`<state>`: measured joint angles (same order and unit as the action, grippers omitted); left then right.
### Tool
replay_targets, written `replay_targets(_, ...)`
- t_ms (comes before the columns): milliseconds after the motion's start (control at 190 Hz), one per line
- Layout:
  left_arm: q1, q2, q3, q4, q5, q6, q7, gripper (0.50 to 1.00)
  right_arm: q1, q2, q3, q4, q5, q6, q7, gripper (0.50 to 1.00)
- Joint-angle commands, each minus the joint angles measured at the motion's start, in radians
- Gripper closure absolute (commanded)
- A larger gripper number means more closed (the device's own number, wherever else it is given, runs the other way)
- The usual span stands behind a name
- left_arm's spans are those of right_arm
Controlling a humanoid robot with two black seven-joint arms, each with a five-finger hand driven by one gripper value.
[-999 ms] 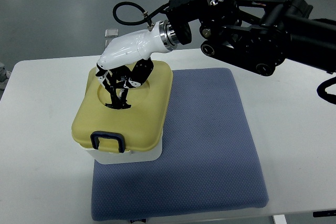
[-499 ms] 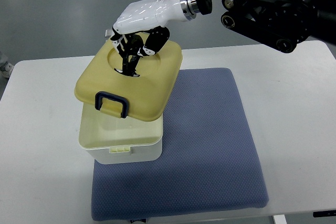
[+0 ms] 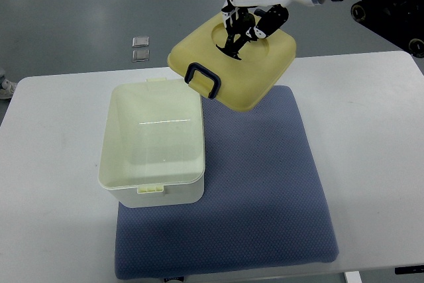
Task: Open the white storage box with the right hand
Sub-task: 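Carry the lid over the mat and lower it beside the box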
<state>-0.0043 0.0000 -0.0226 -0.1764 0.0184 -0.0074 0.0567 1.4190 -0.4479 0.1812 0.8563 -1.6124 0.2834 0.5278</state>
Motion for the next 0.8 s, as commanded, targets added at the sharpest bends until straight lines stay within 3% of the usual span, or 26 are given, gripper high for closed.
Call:
replay_targets(0, 0.000, 0.000, 0.000, 0.000, 0.000, 0.000, 0.000, 0.500, -0.044, -0.051, 0.000, -0.003, 0.000, -0.023, 0.001, 1.000)
replay_targets(300, 0.000, 0.000, 0.001, 0.000, 0.000, 0.000, 0.000, 0.500, -0.147, -0.087, -0.002, -0.023, 0.000, -0.073, 0.005, 1.000)
replay_targets(794, 0.000, 0.000, 0.001, 0.000, 0.000, 0.000, 0.000, 0.500, -0.273, -0.048, -0.009, -0.053, -0.001, -0.119, 0.005, 1.000)
